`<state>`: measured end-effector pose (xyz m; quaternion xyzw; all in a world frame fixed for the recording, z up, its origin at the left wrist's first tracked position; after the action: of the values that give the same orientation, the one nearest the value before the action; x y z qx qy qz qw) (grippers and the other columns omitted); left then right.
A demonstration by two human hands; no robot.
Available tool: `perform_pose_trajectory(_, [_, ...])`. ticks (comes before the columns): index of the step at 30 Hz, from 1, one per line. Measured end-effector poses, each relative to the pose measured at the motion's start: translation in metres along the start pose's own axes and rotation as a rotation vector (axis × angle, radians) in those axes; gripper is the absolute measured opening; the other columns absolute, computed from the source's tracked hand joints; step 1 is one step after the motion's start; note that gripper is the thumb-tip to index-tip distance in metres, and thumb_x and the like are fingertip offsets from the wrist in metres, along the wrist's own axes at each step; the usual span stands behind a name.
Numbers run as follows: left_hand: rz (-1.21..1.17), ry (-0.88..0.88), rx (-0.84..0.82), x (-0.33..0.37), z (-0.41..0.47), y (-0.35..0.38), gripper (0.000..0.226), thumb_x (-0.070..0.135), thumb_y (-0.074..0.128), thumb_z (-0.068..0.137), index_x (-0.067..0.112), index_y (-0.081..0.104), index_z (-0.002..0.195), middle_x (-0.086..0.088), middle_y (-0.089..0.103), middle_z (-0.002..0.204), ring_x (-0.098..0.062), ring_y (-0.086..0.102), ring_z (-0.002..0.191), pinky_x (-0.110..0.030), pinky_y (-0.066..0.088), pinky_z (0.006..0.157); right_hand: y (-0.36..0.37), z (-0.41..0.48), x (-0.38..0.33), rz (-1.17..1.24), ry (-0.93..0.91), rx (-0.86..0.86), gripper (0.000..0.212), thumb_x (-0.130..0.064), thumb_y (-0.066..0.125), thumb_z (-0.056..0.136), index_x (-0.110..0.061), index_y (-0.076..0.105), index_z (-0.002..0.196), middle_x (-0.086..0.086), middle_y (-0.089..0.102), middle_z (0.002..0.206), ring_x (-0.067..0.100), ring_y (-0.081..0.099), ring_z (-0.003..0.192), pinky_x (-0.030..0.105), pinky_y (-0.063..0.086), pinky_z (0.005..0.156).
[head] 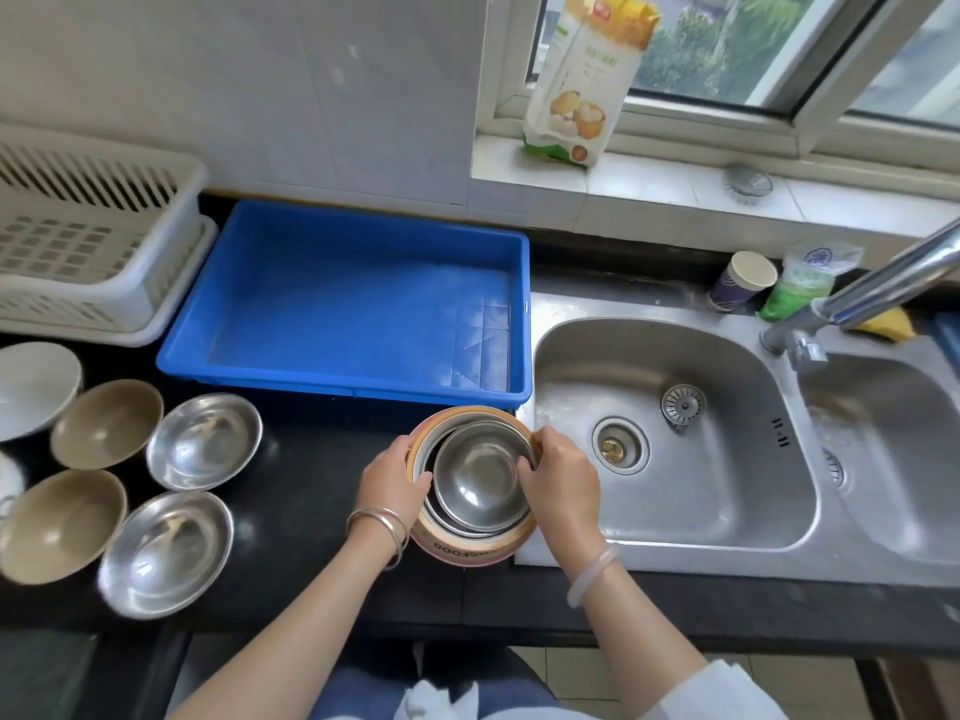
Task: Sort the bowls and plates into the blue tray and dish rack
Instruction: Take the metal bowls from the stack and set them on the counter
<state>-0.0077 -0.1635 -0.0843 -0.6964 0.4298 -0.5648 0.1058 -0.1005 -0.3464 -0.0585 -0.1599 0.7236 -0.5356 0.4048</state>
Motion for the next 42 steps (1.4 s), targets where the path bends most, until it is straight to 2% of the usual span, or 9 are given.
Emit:
perform_pose_trajectory(5, [-0.014,-0.015,0.000,-0.002,0.002,0.000,0.026,0.014,0.064,0.083,0.018,0.057,0.107,0.003,0.063,0.093,-0.014,0.060,0.083,-0.024,0.047,0.075,-0.002,-0.001,-0.002,-0.023,-0.010,0.023,0.014,-0.019,0.058,0.085,-0.017,0.045,0.082,0.004,0.060,0.085,0.021,0.042,0.064,0.027,0.029,0.056])
perform_pose_trajectory(14, [0.013,-0.028,0.004,0.000,0.002,0.001,0.035,0.014,0.062,0.084,0.019,0.052,0.117,-0.002,0.064,0.104,-0.015,0.060,0.087,-0.026,0.049,0.076,-0.015,-0.001,0.002,0.166,0.067,0.072,0.005,-0.017,0.059,0.083,-0.016,0.055,0.080,-0.003,0.056,0.074,0.021,0.052,0.068,0.027,0.033,0.056])
perform_pose_trajectory(20, [0.192,-0.044,-0.006,0.012,0.002,0.006,0.037,0.014,0.061,0.083,0.018,0.044,0.117,-0.007,0.060,0.110,-0.025,0.060,0.098,-0.035,0.051,0.077,-0.025,0.000,0.011,0.347,0.120,0.071,0.010,-0.018,0.061,0.083,-0.016,0.054,0.077,-0.001,0.063,0.073,0.024,0.057,0.064,0.029,0.037,0.058])
perform_pose_trajectory(23, [0.212,-0.044,0.018,0.016,0.001,0.004,0.034,0.006,0.054,0.085,0.017,0.045,0.116,-0.008,0.061,0.106,-0.023,0.060,0.091,-0.032,0.049,0.069,-0.028,-0.002,0.017,0.391,0.145,0.094,0.012,-0.018,0.063,0.082,-0.015,0.055,0.074,-0.009,0.058,0.069,0.017,0.053,0.063,0.018,0.032,0.053])
perform_pose_trajectory(26, [0.190,-0.037,0.024,0.020,0.001,0.002,0.038,0.006,0.049,0.086,0.019,0.038,0.120,-0.006,0.059,0.088,-0.020,0.058,0.073,-0.029,0.046,0.058,-0.029,-0.004,0.020,0.420,0.161,0.095,0.012,-0.017,0.064,0.081,-0.013,0.055,0.074,-0.011,0.057,0.069,0.014,0.050,0.062,0.006,0.037,0.057])
perform_pose_trajectory(29, [0.200,-0.043,0.033,0.021,0.000,-0.001,0.041,0.010,0.047,0.088,0.021,0.028,0.123,-0.005,0.055,0.074,-0.018,0.055,0.060,-0.028,0.044,0.049,-0.032,-0.004,0.022,0.444,0.162,0.104,0.012,-0.017,0.064,0.081,-0.012,0.055,0.074,-0.011,0.057,0.068,0.014,0.051,0.062,0.008,0.037,0.056])
perform_pose_trajectory(32, [0.231,-0.014,0.026,0.026,-0.004,-0.004,0.028,0.013,0.045,0.090,0.018,0.033,0.115,-0.009,0.059,0.081,-0.025,0.061,0.068,-0.038,0.056,0.062,-0.038,-0.003,0.025,0.456,0.167,0.114,0.012,-0.018,0.064,0.081,-0.010,0.056,0.076,-0.009,0.058,0.070,0.018,0.052,0.063,0.017,0.036,0.056])
perform_pose_trajectory(37, [0.289,0.081,0.142,0.042,-0.006,-0.016,0.015,0.013,0.047,0.089,0.013,0.052,0.104,-0.007,0.056,0.104,-0.024,0.056,0.090,-0.036,0.053,0.076,-0.045,-0.003,0.030,0.484,0.165,0.117,0.012,-0.017,0.065,0.081,-0.011,0.057,0.074,-0.009,0.058,0.070,0.013,0.051,0.063,0.006,0.038,0.058])
perform_pose_trajectory(42, [0.284,0.099,0.199,0.053,-0.005,-0.028,0.012,0.016,0.049,0.089,0.012,0.059,0.095,-0.006,0.061,0.093,-0.022,0.057,0.085,-0.035,0.053,0.071,-0.050,-0.005,0.029,0.564,0.170,0.111,0.014,-0.019,0.066,0.080,-0.024,0.055,0.073,-0.010,0.062,0.074,0.010,0.059,0.071,0.008,0.043,0.059])
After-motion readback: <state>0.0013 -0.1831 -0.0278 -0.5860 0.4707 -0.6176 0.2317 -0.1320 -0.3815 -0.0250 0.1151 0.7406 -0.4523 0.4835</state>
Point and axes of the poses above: each hand's wrist, its own z-axis towards the middle knuckle, its own y-axis out of the palm, x = y × z, the point moved 7 cm from there along z, towards the middle knuckle
